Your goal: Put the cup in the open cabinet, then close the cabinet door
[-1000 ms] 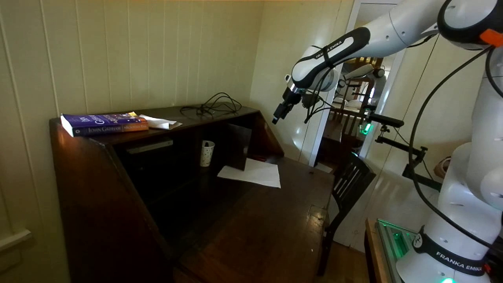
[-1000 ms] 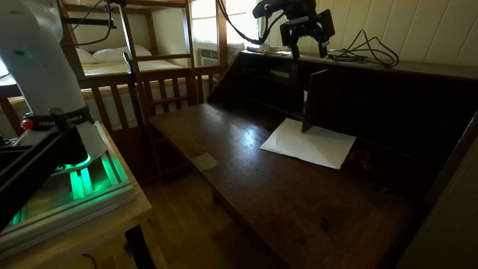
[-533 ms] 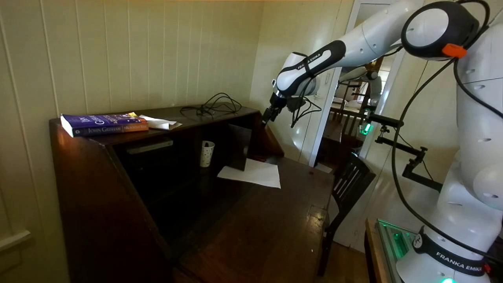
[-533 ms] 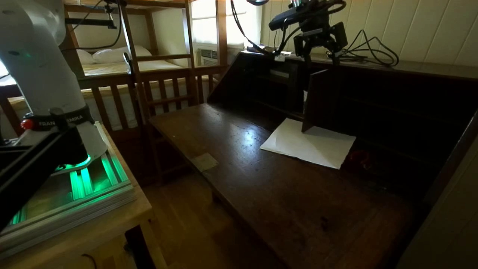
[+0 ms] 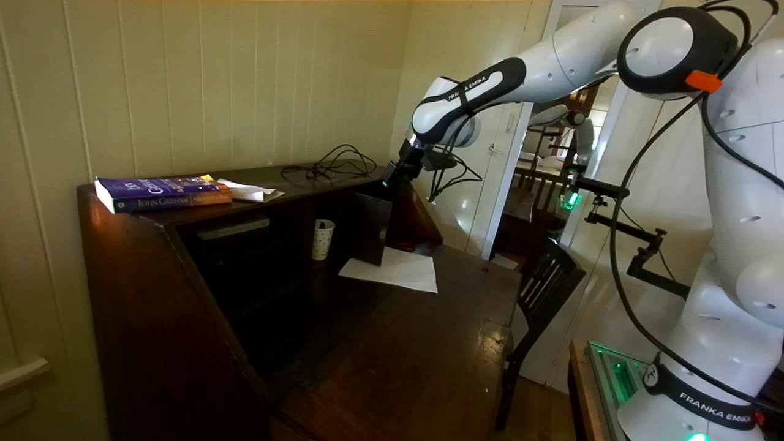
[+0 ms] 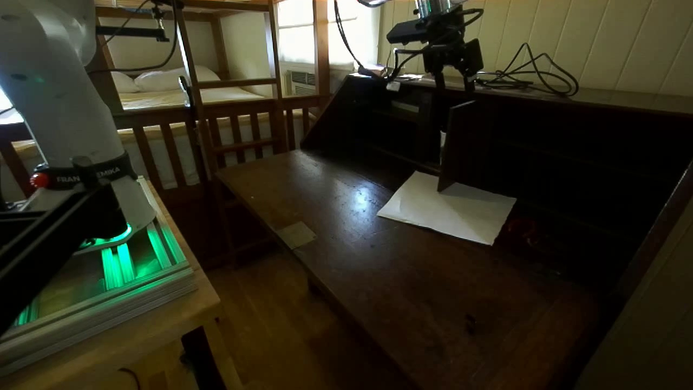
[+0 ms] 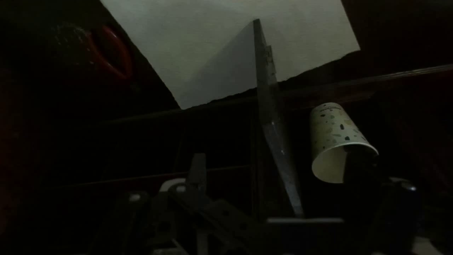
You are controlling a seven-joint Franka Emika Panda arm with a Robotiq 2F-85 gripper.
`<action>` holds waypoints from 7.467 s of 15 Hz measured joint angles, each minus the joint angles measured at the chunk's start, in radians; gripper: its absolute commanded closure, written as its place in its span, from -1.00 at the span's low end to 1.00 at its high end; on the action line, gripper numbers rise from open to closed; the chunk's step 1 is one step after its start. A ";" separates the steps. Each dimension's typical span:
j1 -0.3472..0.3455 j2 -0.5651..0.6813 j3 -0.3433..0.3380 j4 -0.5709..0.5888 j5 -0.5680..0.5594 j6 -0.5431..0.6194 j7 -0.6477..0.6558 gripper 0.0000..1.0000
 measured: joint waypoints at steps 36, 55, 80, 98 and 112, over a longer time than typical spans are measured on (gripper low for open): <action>-0.171 0.252 0.338 0.304 0.499 -0.144 -0.424 -1.00; -0.141 -0.007 0.323 -0.036 0.731 0.023 -0.697 -1.00; -0.078 -0.144 0.388 -0.252 1.368 0.559 -1.385 -1.00; -0.043 0.368 0.343 0.128 1.354 0.720 -1.557 -1.00; -0.054 0.437 0.377 0.380 1.349 0.666 -1.567 -1.00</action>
